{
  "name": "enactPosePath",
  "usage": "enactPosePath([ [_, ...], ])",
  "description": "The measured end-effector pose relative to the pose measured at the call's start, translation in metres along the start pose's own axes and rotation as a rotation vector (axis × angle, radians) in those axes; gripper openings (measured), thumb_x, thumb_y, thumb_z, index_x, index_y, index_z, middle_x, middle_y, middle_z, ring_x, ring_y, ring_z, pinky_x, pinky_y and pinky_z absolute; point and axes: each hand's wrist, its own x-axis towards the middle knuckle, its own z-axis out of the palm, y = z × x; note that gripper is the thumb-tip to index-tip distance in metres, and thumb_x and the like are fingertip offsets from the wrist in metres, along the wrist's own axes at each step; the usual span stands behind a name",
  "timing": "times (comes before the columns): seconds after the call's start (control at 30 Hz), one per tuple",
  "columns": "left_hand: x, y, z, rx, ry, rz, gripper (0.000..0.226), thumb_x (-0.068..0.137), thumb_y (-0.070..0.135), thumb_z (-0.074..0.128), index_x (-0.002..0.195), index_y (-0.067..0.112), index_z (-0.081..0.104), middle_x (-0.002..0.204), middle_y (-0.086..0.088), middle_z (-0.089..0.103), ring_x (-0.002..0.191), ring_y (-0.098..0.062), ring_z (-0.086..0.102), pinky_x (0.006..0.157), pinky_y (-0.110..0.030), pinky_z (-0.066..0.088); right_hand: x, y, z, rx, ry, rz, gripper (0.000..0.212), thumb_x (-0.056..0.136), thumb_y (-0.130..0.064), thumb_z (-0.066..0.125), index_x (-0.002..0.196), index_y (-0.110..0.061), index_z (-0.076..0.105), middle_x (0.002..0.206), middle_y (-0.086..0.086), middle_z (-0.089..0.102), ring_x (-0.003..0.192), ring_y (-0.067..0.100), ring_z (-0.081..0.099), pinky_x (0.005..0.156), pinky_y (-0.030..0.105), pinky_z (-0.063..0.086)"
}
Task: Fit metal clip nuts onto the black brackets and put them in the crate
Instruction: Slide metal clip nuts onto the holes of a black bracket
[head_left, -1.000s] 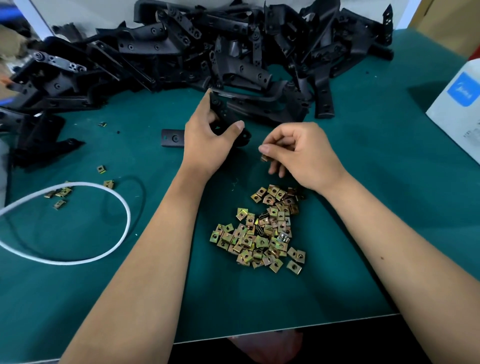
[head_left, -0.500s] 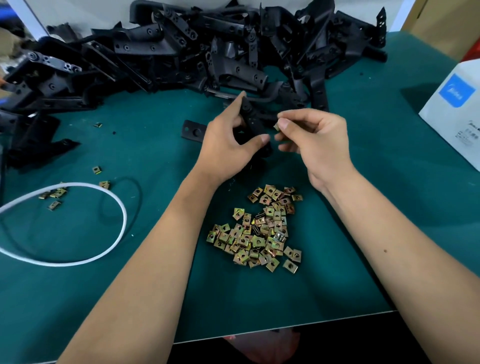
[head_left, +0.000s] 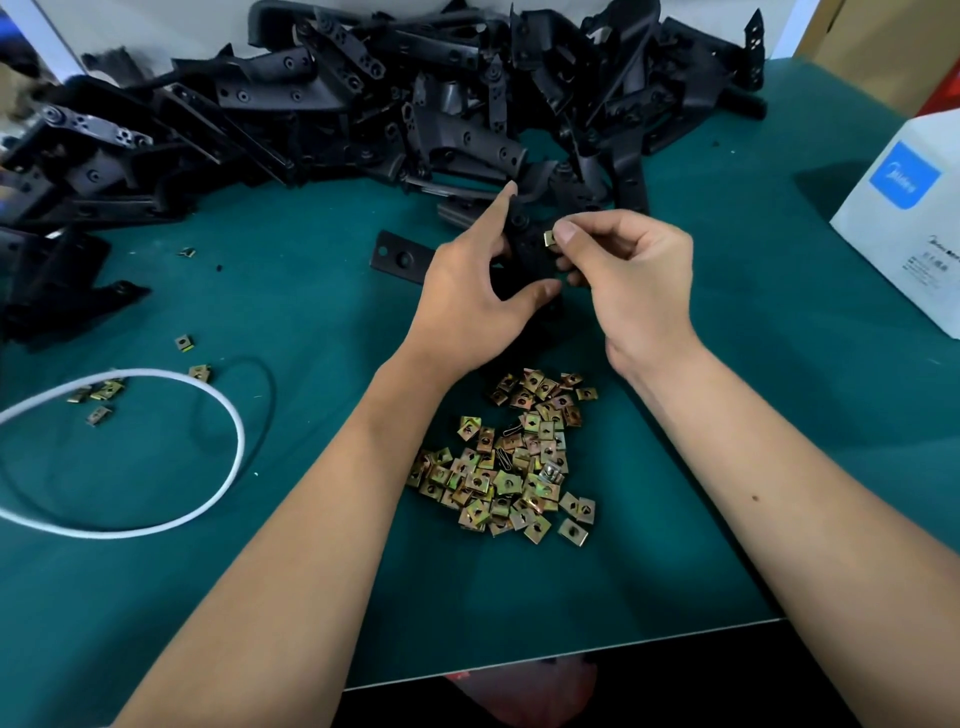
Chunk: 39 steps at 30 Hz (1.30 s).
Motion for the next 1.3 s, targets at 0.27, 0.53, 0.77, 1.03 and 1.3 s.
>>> enactPosePath([
  [0.27, -0.001, -0.001, 0.000, 0.056, 0.002, 0.029, 0.096, 0.083, 0.033, 0.083, 0.162, 0.018, 0.029, 0.097, 0.009, 0.065, 0.100, -0.008, 0.061, 0.095, -0.013, 0.045, 0.002, -0.003, -0.001, -0.068, -0.046, -0.042, 0.004, 0.086, -0.008, 0.079, 0.088, -0.012, 0.079, 0.079, 0.001, 0.078, 0.071, 0.009, 0.070, 0.066, 0.021, 0.054],
  [0.53, 0.001, 0.001, 0.002, 0.147, -0.026, 0.062, 0.097, 0.086, 0.036, 0.080, 0.162, 0.018, 0.024, 0.086, 0.008, 0.052, 0.087, -0.013, 0.054, 0.082, -0.026, 0.044, 0.003, -0.004, -0.001, -0.142, -0.102, -0.076, 0.016, 0.083, -0.005, 0.080, 0.094, -0.014, 0.071, 0.076, 0.001, 0.072, 0.076, 0.012, 0.067, 0.078, 0.032, 0.055],
  [0.77, 0.003, 0.005, 0.001, 0.166, -0.033, 0.045, 0.099, 0.086, 0.038, 0.080, 0.163, 0.016, 0.022, 0.106, -0.006, 0.068, 0.105, -0.021, 0.064, 0.094, -0.041, 0.052, 0.002, -0.006, 0.000, -0.375, -0.083, -0.282, 0.011, 0.087, -0.011, 0.076, 0.098, -0.012, 0.073, 0.078, -0.005, 0.075, 0.076, 0.007, 0.072, 0.068, 0.016, 0.052],
  [1.03, 0.004, -0.003, -0.004, -0.015, 0.180, -0.166, 0.035, 0.083, 0.039, 0.083, 0.101, 0.016, 0.064, 0.081, 0.009, 0.073, 0.075, -0.001, 0.067, 0.071, -0.023, 0.053, -0.003, -0.002, 0.000, -0.517, -0.225, -0.159, 0.014, 0.095, -0.022, 0.067, 0.105, -0.019, 0.077, 0.094, -0.013, 0.075, 0.092, -0.002, 0.068, 0.087, 0.018, 0.053],
  [1.3, 0.005, -0.016, -0.017, -0.030, 0.072, -0.155, 0.073, 0.085, 0.038, 0.082, 0.147, 0.023, 0.048, 0.139, 0.008, 0.061, 0.130, -0.010, 0.055, 0.112, -0.032, 0.044, -0.007, 0.002, 0.003, -0.620, -0.225, -0.282, 0.023, 0.080, -0.017, 0.085, 0.101, -0.018, 0.076, 0.085, -0.020, 0.067, 0.084, -0.012, 0.060, 0.076, 0.005, 0.042],
])
